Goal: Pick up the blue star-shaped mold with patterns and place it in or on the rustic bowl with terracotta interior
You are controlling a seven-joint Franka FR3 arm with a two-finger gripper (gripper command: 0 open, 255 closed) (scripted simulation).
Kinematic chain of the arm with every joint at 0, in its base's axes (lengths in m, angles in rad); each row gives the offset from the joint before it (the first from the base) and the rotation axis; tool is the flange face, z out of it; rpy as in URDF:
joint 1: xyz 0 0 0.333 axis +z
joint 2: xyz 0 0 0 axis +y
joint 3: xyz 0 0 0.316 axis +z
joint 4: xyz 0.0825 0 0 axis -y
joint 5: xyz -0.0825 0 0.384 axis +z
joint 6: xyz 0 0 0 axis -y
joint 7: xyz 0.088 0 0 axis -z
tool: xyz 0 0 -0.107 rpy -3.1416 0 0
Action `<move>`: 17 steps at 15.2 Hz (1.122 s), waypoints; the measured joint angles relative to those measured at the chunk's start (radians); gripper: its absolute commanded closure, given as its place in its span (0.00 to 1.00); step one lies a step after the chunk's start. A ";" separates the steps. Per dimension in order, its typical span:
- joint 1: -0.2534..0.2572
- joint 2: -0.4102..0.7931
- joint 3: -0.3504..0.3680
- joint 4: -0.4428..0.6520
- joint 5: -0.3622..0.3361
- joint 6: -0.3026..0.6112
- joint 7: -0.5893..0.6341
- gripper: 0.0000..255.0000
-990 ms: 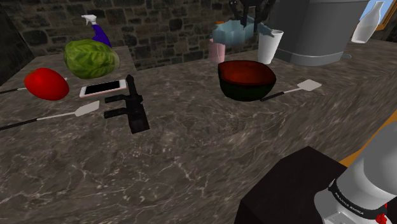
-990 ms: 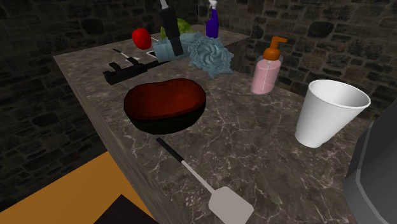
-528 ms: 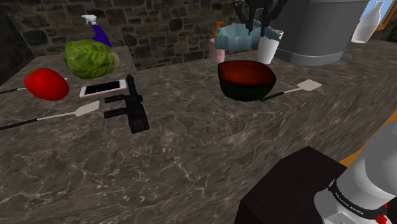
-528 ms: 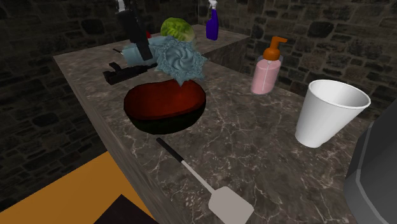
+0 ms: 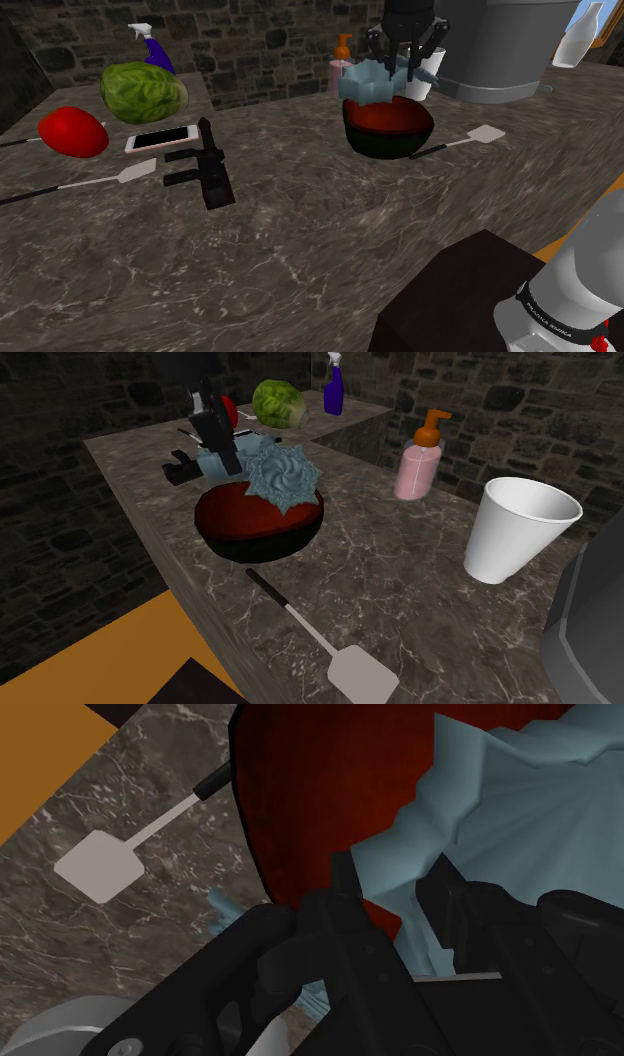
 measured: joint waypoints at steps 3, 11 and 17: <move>0.003 -0.016 -0.001 -0.057 0.004 0.042 0.006 1.00; 0.008 -0.044 -0.005 -0.143 0.009 0.111 0.015 1.00; 0.008 -0.041 -0.005 -0.150 0.010 0.113 0.015 0.00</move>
